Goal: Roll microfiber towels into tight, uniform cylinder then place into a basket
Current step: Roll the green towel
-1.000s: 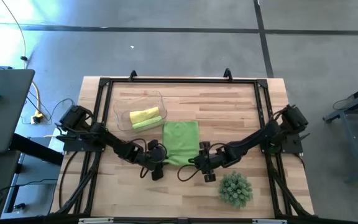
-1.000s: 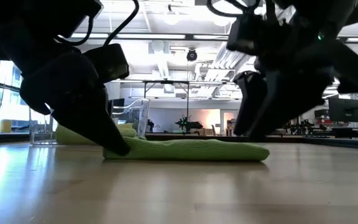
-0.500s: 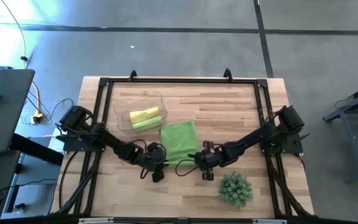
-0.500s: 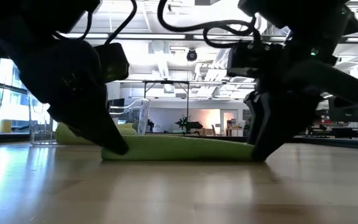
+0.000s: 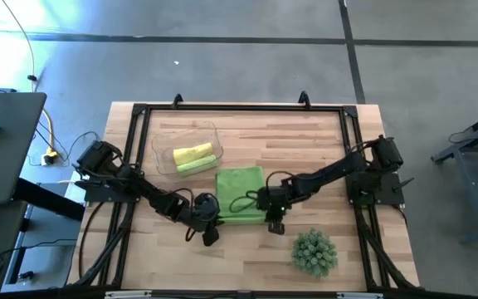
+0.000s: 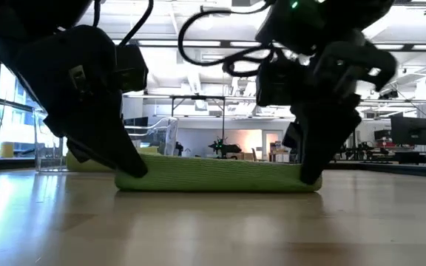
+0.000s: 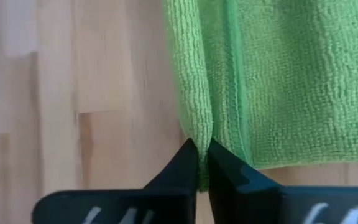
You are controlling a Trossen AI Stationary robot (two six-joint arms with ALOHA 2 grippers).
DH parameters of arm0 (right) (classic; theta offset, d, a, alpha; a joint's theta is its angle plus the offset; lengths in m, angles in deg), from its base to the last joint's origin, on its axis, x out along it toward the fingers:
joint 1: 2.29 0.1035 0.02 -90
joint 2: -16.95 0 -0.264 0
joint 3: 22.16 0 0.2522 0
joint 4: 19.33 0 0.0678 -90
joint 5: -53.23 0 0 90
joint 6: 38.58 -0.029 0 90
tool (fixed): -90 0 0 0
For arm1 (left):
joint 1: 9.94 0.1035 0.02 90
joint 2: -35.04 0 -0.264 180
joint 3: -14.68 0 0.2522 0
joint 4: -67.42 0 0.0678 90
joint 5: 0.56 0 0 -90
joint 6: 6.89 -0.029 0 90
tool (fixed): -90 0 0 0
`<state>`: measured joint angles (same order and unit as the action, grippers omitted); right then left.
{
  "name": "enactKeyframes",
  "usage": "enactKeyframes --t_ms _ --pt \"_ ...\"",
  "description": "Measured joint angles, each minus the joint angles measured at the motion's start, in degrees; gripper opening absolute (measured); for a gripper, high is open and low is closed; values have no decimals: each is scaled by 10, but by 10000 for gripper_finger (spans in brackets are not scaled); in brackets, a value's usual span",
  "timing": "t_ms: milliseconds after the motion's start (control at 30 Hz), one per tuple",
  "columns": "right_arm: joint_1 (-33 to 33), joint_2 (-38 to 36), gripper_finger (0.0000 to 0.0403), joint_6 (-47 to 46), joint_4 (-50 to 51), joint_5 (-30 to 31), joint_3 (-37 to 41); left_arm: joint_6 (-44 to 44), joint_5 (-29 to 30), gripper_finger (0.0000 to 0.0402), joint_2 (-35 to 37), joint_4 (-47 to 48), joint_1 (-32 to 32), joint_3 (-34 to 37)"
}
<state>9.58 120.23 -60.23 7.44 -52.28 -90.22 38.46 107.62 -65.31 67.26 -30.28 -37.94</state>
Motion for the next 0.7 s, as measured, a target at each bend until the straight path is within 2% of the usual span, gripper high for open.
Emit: enactKeyframes --t_ms 167,400,567,700 --pt "-40 0 3 -4 0 -60 0 16 2 29 2 6 0 0" --pt "-80 -1 3 -41 1 -71 0 15 34 30 3 27 -2 0" --pt "-88 11 2 -66 11 -78 0 -60 55 65 24 49 -4 -17" --pt "-93 24 2 -81 9 -97 -1 -130 54 103 52 118 -6 -49"
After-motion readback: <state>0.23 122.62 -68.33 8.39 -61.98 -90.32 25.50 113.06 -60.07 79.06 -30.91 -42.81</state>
